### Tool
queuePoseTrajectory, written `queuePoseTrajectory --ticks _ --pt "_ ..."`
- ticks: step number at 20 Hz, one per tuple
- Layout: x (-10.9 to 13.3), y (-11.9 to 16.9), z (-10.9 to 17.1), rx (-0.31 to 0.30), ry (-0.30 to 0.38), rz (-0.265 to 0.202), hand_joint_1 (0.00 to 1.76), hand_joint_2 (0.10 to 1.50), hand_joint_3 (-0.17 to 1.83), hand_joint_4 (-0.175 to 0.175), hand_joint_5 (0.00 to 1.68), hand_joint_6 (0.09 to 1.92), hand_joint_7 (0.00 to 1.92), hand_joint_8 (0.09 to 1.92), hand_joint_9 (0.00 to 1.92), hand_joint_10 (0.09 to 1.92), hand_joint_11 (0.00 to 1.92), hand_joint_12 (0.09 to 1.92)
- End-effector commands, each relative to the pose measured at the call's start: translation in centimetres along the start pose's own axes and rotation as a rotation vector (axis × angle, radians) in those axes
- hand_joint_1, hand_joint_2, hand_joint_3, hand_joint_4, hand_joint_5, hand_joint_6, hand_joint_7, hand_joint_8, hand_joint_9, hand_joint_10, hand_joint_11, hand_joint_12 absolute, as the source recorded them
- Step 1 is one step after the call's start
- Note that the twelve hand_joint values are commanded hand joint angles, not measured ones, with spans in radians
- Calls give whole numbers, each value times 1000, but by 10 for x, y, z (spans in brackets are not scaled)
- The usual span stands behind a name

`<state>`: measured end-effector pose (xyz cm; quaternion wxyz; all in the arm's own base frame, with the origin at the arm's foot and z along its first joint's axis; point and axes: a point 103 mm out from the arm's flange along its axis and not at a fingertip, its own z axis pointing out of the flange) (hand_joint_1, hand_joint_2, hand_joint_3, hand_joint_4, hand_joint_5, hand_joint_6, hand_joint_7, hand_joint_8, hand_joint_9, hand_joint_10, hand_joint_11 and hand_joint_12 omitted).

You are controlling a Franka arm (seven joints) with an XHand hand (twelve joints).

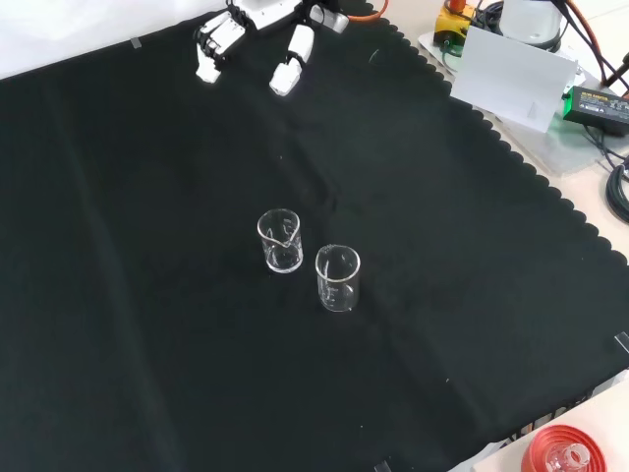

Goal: Pick up the beaker on the right.

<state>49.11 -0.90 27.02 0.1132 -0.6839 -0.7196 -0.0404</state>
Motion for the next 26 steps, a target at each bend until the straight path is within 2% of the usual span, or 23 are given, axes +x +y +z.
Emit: queuePoseTrajectory --ticks 1,5,10,26 --pt "6 25 37 44 94 -62 699 765 407 -42 301 87 221 577 294 667 0 1115" --pt "1 34 53 80 145 -82 815 597 638 -47 311 87 227 597 313 673 0 1179" --pt "-3 42 70 96 189 -117 855 490 809 -53 308 87 224 608 321 675 0 1216" --pt "-11 60 112 115 300 -209 811 443 815 -55 270 87 190 600 297 667 0 1214"
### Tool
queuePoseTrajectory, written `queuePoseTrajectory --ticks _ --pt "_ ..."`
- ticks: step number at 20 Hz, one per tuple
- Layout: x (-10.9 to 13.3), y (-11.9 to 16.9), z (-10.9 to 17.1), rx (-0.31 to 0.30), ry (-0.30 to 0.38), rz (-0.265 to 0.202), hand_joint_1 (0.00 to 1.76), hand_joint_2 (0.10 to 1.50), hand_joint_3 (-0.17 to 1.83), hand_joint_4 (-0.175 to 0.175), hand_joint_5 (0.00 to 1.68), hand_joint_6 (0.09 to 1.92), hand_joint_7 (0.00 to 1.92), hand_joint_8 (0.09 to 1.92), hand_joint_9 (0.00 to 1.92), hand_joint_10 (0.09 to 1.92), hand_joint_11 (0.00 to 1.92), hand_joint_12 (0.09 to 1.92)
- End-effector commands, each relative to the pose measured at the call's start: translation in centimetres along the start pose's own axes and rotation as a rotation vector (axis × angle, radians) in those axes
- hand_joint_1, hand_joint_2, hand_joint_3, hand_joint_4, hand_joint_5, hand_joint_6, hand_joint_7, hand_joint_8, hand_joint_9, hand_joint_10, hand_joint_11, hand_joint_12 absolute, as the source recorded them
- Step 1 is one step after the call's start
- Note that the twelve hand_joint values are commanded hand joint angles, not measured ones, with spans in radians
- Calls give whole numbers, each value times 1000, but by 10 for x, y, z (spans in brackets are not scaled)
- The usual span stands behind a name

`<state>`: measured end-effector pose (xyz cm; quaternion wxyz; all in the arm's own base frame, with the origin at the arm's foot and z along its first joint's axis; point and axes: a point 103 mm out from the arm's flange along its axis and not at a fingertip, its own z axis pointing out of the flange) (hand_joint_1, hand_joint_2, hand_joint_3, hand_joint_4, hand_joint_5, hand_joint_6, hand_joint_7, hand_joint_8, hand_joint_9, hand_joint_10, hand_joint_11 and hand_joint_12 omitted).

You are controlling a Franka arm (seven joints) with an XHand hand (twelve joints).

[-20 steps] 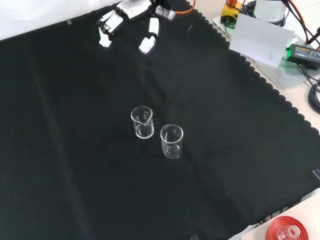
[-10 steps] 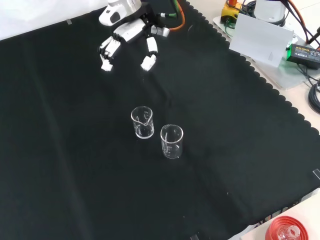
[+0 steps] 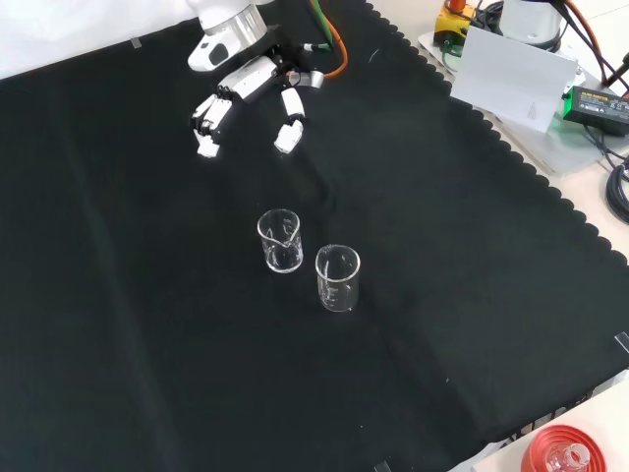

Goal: Pick up the beaker on the right.

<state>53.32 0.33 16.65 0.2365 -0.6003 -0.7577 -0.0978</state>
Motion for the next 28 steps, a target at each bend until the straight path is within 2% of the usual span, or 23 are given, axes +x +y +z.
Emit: queuePoseTrajectory --ticks 1,6,10,15,21,28 --pt "-4 9 14 7 47 -40 810 447 806 -55 268 87 187 601 292 668 0 1210" --pt "-7 16 28 30 66 -64 809 450 784 -55 268 87 182 601 288 672 0 1202" --pt "-11 21 40 36 113 -76 809 447 778 -55 272 87 183 602 290 673 0 1199" --pt "-14 24 50 41 229 -102 810 447 770 -54 281 87 197 607 300 676 0 1196" --pt "-7 27 56 48 242 -143 813 447 764 -54 284 87 200 608 304 676 0 1194" --pt "-1 28 74 72 251 -161 815 449 758 -53 286 87 202 608 308 674 0 1192"
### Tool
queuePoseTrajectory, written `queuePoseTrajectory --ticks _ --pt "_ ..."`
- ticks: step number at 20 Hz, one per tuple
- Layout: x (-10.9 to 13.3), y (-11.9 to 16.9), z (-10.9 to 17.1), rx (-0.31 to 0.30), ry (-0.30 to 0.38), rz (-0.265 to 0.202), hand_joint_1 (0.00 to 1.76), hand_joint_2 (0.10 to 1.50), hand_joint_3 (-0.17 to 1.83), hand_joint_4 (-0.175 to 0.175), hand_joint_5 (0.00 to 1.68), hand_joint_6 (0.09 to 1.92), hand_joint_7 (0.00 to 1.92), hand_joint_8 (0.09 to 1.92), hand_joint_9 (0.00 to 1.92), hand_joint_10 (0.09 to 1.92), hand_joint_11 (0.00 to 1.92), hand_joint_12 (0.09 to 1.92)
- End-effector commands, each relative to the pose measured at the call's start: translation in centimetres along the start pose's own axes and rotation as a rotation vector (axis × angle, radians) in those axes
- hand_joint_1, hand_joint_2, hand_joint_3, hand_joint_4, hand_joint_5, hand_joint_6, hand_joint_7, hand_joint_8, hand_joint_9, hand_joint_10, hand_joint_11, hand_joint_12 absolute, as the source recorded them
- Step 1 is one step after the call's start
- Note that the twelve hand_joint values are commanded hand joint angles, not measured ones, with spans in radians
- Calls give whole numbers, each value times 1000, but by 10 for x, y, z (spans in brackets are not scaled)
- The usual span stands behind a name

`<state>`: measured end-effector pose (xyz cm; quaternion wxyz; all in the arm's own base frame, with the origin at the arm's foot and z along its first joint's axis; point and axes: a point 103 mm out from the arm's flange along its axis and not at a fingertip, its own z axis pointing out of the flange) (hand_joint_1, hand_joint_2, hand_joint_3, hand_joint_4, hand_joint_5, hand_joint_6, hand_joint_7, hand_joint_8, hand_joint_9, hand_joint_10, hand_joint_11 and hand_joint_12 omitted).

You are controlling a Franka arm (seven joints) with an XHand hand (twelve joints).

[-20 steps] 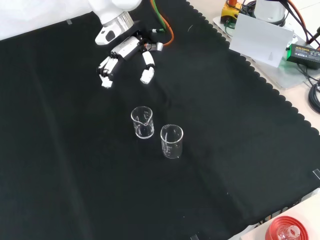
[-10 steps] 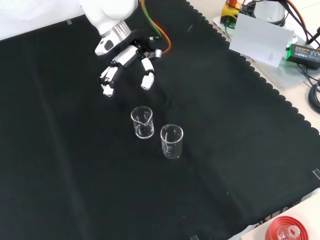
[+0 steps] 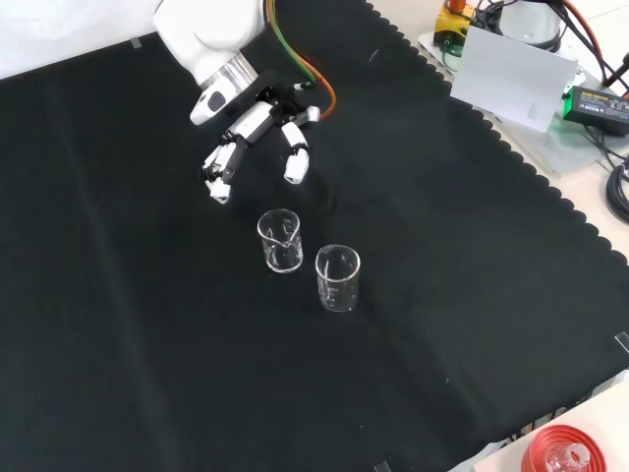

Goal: Pick up the beaker on the right.

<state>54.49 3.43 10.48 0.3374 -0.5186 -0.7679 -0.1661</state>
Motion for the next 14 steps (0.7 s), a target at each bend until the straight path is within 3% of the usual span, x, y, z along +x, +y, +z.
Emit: queuePoseTrajectory --ticks 1,14 --pt "0 2 13 17 7 -11 815 449 758 -53 287 87 203 608 309 674 0 1191" --pt "2 8 39 27 31 -25 822 448 743 -53 311 87 222 613 323 671 0 1191"
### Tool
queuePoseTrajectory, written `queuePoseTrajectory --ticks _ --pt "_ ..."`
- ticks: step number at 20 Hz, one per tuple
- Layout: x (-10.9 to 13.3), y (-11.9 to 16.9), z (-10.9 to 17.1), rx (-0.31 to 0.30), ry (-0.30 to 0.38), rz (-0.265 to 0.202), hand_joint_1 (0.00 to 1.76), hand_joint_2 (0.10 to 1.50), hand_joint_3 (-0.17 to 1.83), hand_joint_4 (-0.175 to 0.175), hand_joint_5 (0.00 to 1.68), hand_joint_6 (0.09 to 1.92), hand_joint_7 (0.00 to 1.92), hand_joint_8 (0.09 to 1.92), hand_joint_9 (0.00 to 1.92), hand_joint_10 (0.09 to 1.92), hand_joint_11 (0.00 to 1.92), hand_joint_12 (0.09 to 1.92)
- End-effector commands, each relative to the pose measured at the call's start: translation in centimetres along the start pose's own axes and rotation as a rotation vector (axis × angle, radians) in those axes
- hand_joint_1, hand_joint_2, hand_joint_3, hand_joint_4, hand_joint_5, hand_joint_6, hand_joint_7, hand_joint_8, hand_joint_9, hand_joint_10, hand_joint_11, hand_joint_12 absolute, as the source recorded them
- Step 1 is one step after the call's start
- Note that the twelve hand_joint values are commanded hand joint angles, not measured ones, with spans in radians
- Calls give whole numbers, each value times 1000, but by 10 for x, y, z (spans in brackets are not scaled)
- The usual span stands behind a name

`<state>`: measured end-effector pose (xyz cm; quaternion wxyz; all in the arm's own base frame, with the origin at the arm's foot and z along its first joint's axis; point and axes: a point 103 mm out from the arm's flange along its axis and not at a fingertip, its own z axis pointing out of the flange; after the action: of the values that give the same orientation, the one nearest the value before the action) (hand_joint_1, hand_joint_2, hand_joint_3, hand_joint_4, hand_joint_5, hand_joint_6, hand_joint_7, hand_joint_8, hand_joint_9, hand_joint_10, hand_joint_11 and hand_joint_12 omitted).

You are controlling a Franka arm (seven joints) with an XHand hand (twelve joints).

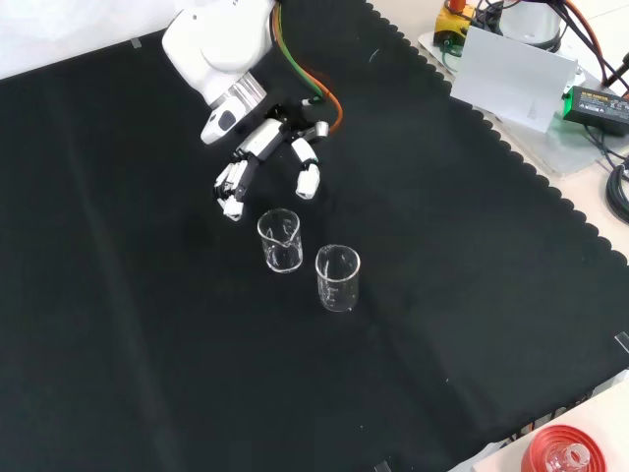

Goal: Pick up the beaker on the right.

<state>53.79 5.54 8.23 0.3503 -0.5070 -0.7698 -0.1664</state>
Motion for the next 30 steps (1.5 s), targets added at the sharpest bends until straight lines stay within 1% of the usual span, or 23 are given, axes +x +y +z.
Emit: queuePoseTrajectory --ticks 1,4,10,15,18,28,30 --pt "2 5 9 8 9 -11 823 448 742 -54 314 87 224 613 325 671 0 1192" --pt "5 10 15 10 -1 -6 824 449 740 -54 317 87 227 613 327 670 0 1193" --pt "-1 12 20 -3 28 -1 829 447 736 -54 321 87 231 613 330 667 0 1194" --pt "-1 18 30 -8 34 -2 832 446 733 -54 324 87 237 614 333 666 0 1194" --pt "-1 19 30 -15 49 -6 833 447 732 -54 327 87 240 614 335 665 0 1194" --pt "-1 24 37 -56 72 -21 842 449 727 -54 347 87 254 615 345 661 0 1197" --pt "-1 24 38 -72 80 -24 845 450 726 -54 350 87 257 615 347 660 0 1198"
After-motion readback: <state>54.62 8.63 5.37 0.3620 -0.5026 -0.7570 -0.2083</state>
